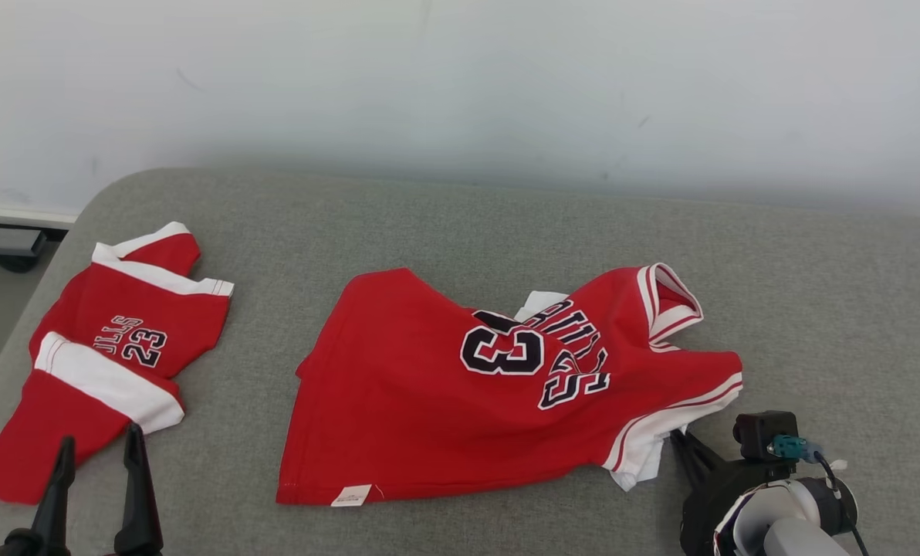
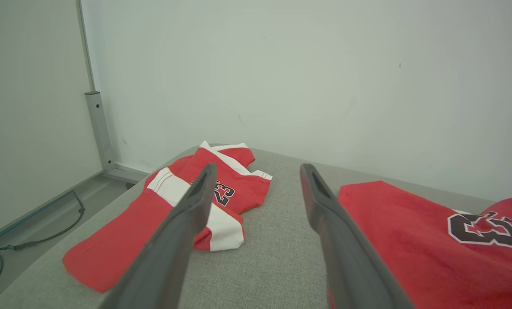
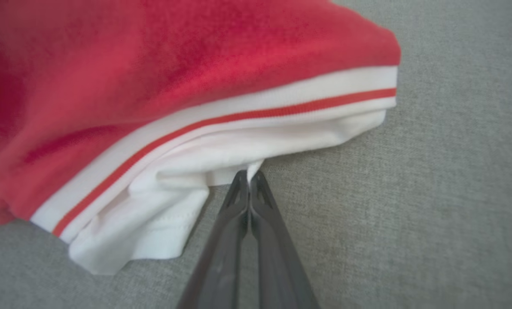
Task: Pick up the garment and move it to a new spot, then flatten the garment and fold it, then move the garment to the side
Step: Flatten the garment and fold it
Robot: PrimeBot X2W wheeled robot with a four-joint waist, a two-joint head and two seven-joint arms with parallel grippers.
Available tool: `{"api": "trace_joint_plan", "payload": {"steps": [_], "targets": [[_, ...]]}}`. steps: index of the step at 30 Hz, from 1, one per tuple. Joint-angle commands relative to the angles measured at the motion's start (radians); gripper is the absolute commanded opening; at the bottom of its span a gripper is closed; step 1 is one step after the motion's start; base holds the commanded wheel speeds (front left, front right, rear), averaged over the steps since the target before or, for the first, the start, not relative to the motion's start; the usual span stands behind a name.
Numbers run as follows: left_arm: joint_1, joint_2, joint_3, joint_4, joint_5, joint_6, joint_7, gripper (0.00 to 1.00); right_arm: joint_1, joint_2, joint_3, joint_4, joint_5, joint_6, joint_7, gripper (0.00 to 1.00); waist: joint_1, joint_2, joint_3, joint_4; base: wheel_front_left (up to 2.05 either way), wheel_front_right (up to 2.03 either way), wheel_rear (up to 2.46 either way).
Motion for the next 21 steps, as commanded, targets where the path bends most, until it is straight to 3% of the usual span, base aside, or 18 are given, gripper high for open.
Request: {"api": "trace_joint_plan", "payload": {"steps": [1, 7, 10, 21], "targets": [[0.006, -0.001, 0.005, 0.004, 0.012, -0.006, -0.005, 1.00, 0.004, -0.016, 0.007, -0.001, 0.020, -0.001, -0.002, 0.00, 0.0000, 0.0000, -0.012, -0.012, 0.00, 0.00, 0.00], [0.010, -0.005, 0.000, 0.008, 0.024, -0.017, -0.005, 1.00, 0.030, -0.053, 0.051, -0.100, 0.119, -0.001, 0.026, 0.00, 0.0000, 0.0000, -0.032, -0.057, 0.00, 0.00, 0.00], [0.012, -0.007, -0.002, 0.009, 0.025, -0.023, -0.005, 1.00, 0.059, -0.104, 0.076, -0.191, 0.185, -0.001, 0.071, 0.00, 0.0000, 0.0000, -0.036, -0.083, 0.00, 0.00, 0.00], [0.030, -0.017, -0.003, 0.031, 0.024, -0.029, -0.005, 1.00, 0.245, -0.274, 0.124, -0.600, 0.405, -0.001, 0.343, 0.00, 0.0000, 0.0000, -0.060, -0.146, 0.00, 0.00, 0.00]]}}
